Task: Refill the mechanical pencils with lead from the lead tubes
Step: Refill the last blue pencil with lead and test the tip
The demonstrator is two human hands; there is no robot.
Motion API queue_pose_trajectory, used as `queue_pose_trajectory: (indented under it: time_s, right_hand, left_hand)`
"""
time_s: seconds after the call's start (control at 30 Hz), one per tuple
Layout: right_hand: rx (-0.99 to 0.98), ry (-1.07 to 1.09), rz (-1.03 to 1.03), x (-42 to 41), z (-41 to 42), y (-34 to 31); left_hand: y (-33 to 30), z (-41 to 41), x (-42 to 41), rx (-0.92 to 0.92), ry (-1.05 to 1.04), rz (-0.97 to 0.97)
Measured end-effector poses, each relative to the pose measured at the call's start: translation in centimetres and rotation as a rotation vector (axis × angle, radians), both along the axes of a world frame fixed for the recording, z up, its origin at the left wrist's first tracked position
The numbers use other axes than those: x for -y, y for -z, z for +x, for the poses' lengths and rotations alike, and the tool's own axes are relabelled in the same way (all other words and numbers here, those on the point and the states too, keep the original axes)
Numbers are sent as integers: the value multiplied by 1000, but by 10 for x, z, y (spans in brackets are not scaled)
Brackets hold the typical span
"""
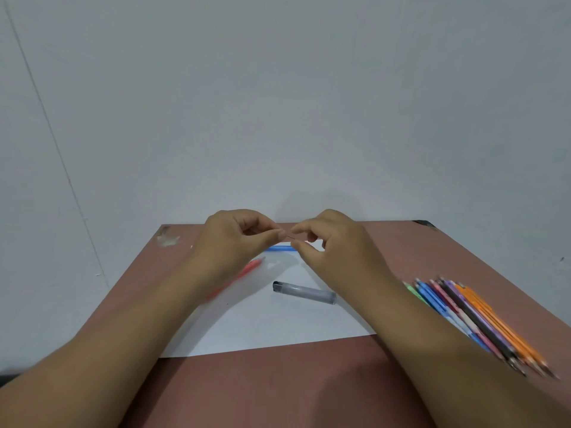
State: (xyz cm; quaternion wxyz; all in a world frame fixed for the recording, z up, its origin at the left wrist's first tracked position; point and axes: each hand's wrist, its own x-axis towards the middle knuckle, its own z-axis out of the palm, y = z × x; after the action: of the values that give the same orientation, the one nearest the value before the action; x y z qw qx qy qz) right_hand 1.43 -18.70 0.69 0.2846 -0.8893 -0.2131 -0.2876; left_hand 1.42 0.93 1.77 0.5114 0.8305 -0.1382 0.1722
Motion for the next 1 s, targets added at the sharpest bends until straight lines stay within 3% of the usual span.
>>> queue_pose_trajectory:
  time_s: [0.2, 0.33, 0.53, 0.7, 0.83, 1.0]
  right_hand:
    - [-16, 22, 63, -2, 1, -1]
    - [-276, 24, 347, -4, 0, -1]
    - [-477, 36, 634, -1, 5, -4]
    - [-581, -10, 886, 4, -1, -9]
    - [-619, -37, 1039, 7, -1, -12]
    - [-592, 11, 1051, 12, 3, -11]
  left_hand:
    - [0, 0, 1, -23, 93, -108]
    - [5, 18, -6, -134, -18, -148]
    - [2, 41, 4, -163, -100, 419]
    - [5, 64, 16, -95, -76, 779]
    - [13, 76, 18, -85, -91, 853]
    - [22, 78, 12, -22, -92, 825]
